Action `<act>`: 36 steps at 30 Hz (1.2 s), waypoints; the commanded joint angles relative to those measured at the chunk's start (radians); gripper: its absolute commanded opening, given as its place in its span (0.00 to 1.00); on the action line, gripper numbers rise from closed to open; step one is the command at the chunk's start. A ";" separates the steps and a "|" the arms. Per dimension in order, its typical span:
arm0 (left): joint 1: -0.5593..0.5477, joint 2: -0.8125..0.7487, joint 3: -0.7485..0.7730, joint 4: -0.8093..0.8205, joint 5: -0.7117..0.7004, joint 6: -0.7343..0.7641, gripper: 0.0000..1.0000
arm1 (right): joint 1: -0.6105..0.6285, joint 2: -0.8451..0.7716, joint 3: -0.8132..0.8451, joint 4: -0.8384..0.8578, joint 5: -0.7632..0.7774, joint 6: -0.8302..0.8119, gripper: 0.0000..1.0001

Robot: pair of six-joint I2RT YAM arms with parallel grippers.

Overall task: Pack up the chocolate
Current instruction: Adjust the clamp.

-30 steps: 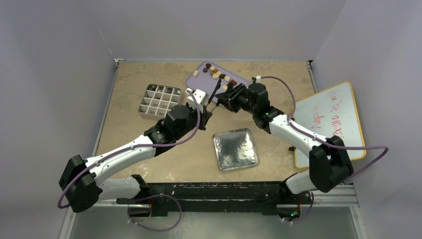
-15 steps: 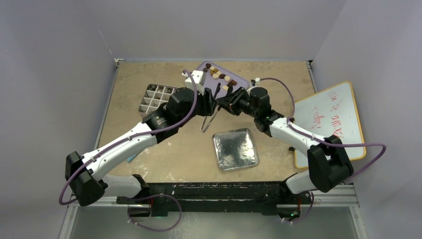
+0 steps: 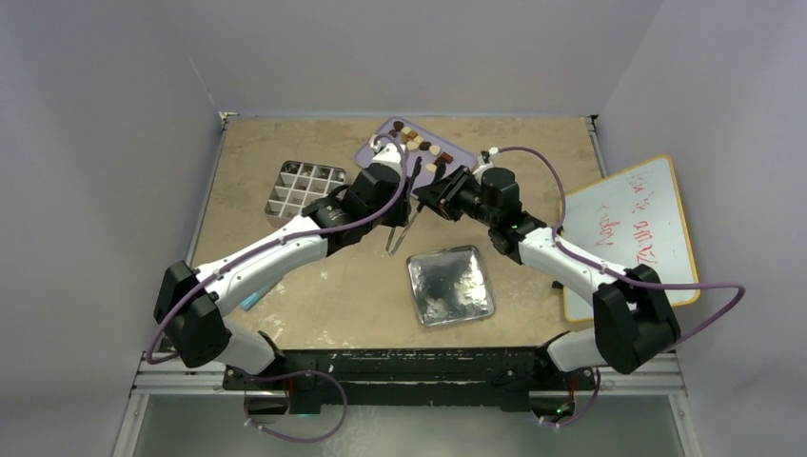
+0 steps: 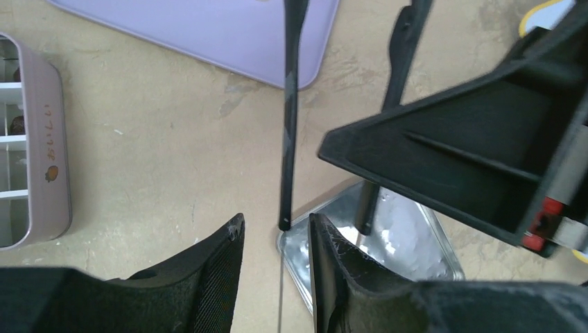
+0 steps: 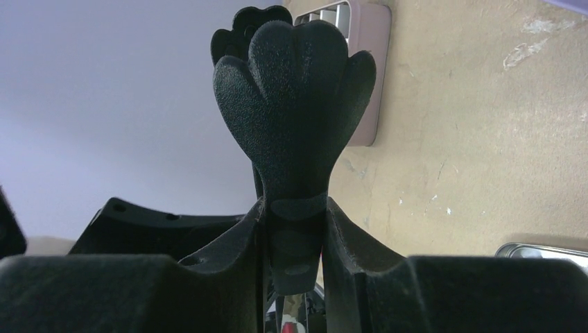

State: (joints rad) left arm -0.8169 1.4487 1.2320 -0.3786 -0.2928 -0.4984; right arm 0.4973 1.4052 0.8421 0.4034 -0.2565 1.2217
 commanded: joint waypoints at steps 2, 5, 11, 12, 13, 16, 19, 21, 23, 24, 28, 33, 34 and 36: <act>0.062 0.021 0.042 0.025 0.035 -0.030 0.35 | -0.003 -0.049 -0.010 0.059 -0.021 -0.017 0.05; 0.105 0.028 0.032 0.057 0.080 -0.035 0.31 | -0.002 -0.049 -0.014 0.062 -0.028 -0.024 0.04; 0.166 0.044 -0.008 0.130 0.193 -0.035 0.04 | -0.003 -0.033 -0.028 0.064 -0.042 -0.024 0.01; 0.170 0.046 -0.011 0.130 0.193 -0.034 0.00 | -0.003 -0.030 -0.030 0.064 -0.044 -0.024 0.01; 0.175 0.047 -0.013 0.127 0.193 -0.037 0.00 | -0.003 -0.029 -0.032 0.065 -0.045 -0.023 0.01; 0.190 0.041 -0.013 0.100 0.162 -0.064 0.00 | -0.003 -0.035 -0.040 0.066 -0.042 -0.023 0.00; 0.218 0.027 -0.010 0.052 0.098 -0.124 0.00 | -0.002 -0.051 -0.055 0.057 -0.028 -0.024 0.00; 0.235 0.013 -0.019 0.045 0.084 -0.144 0.00 | -0.002 -0.070 -0.071 0.042 -0.010 -0.026 0.00; 0.246 0.004 -0.019 0.030 0.070 -0.168 0.00 | -0.003 -0.091 -0.093 0.037 0.017 -0.024 0.00; 0.248 0.003 -0.017 0.021 0.059 -0.179 0.00 | -0.003 -0.100 -0.103 0.037 0.027 -0.020 0.00; 0.259 -0.004 -0.016 0.003 0.042 -0.212 0.00 | -0.002 -0.118 -0.130 0.062 0.065 -0.017 0.00; 0.260 -0.023 -0.020 0.119 0.257 -0.111 0.00 | -0.002 -0.075 -0.100 0.066 0.015 0.009 0.00; 0.260 -0.023 -0.014 0.125 0.300 -0.082 0.04 | -0.004 -0.063 -0.089 0.061 -0.004 0.028 0.00; 0.259 -0.029 0.010 0.102 0.346 -0.038 0.20 | -0.012 -0.043 -0.054 0.058 -0.022 0.040 0.00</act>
State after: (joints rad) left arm -0.6064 1.4765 1.2125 -0.3389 -0.0021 -0.6254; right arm 0.5045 1.3319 0.7334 0.4717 -0.2394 1.2343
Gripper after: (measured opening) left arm 0.092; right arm 0.304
